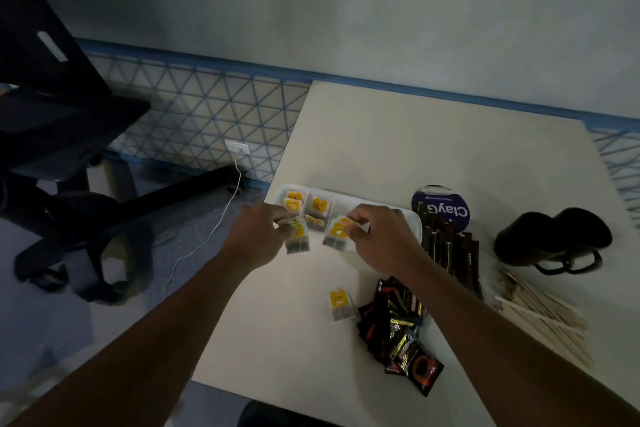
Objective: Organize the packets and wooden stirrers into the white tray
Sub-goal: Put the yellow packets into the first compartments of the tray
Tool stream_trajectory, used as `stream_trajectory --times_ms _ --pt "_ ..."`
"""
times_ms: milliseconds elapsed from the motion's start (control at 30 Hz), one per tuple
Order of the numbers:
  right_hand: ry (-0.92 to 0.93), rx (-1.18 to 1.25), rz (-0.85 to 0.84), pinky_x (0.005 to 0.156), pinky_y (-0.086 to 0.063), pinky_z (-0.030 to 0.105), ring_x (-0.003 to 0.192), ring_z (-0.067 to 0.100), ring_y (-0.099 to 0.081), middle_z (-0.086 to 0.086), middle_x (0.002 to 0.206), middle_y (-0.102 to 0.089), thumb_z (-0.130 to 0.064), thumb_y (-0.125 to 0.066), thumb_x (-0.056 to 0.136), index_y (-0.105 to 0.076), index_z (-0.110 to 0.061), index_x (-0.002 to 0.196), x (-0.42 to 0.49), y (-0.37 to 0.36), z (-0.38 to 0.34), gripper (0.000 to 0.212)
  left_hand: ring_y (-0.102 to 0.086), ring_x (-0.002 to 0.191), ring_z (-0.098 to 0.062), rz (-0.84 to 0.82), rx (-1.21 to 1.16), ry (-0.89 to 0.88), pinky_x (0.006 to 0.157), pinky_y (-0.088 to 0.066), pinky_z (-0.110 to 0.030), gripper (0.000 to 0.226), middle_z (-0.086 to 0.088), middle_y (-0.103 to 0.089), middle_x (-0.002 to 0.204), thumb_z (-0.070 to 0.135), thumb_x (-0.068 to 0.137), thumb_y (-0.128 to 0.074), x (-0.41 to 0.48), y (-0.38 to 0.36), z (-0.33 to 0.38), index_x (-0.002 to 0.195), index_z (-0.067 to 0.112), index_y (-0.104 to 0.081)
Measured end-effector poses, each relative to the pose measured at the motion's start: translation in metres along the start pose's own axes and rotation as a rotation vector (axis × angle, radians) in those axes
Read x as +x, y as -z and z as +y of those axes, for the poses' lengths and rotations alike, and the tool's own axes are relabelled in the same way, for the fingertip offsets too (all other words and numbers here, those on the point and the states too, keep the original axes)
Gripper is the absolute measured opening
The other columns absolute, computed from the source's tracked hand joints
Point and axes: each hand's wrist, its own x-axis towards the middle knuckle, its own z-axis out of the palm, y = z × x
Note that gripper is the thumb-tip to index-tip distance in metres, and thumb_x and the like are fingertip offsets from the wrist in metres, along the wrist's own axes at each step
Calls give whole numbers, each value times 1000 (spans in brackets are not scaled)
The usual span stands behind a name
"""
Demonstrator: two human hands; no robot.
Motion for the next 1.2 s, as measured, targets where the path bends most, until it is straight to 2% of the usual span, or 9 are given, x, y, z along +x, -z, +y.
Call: stream_trajectory --times_ms 133,233,333,467,700,800,900,1033,1200 --pt "-21 49 -20 69 -45 29 84 23 -61 -1 85 -69 -22 -61 89 -69 -19 92 18 1 -17 8 -61 82 -12 20 62 -6 72 -41 -22 19 -1 -74 96 26 85 -71 24 17 -2 102 19 -76" --pt "-45 60 -72 62 -40 31 83 28 -60 7 82 -66 -20 -59 91 -65 -11 89 28 -6 -28 10 -61 80 -12 -6 56 5 69 -40 -22 16 0 -71 90 24 86 -69 41 24 -6 101 21 -75" --pt "-114 87 -124 57 -35 31 79 28 -59 5 76 -62 -24 -59 92 -60 -12 80 38 -18 -31 16 -61 76 -14 -32 69 -13 67 -41 -22 14 1 -70 84 23 88 -66 53 25 -9 98 20 -76" --pt "-241 151 -177 56 -40 28 69 23 -58 0 73 -60 -31 -55 91 -55 -19 75 51 -35 -29 20 -64 81 -17 -66 98 -53 68 -43 -23 15 -3 -73 92 23 89 -65 69 22 -12 99 17 -75" --pt "-335 106 -160 55 -41 27 74 25 -61 4 80 -64 -31 -55 92 -54 -25 77 65 -37 -28 16 -67 84 -21 -128 132 -63 73 -53 -30 14 -4 -72 91 22 87 -66 93 14 -29 98 20 -74" --pt "-302 5 -125 64 -44 31 88 28 -59 8 95 -65 -25 -50 91 -55 -26 88 68 -41 -29 6 -67 84 -20 -148 177 -106 67 -50 -28 15 -2 -72 89 20 88 -65 99 11 -31 98 21 -75" --pt "-270 -97 -103 82 -51 40 100 36 -58 13 106 -65 -28 -47 88 -55 -29 103 66 -45 -32 16 -68 85 -25 -199 242 -147 71 -56 -34 17 -4 -72 90 15 85 -65 101 6 -31 97 22 -75" --pt "-216 -217 -160 82 -50 40 104 39 -58 14 111 -65 -27 -51 87 -53 -27 105 62 -48 -36 19 -66 89 -30 -256 346 -172 70 -54 -34 25 -9 -69 96 12 85 -62 99 -3 -31 104 22 -74" --pt "-222 -265 -188 81 -53 40 99 32 -60 8 107 -66 -26 -53 90 -56 -26 93 61 -56 -39 4 -66 95 -33 -297 446 -183 77 -56 -38 28 -12 -64 107 14 87 -60 98 -13 -32 112 18 -71"
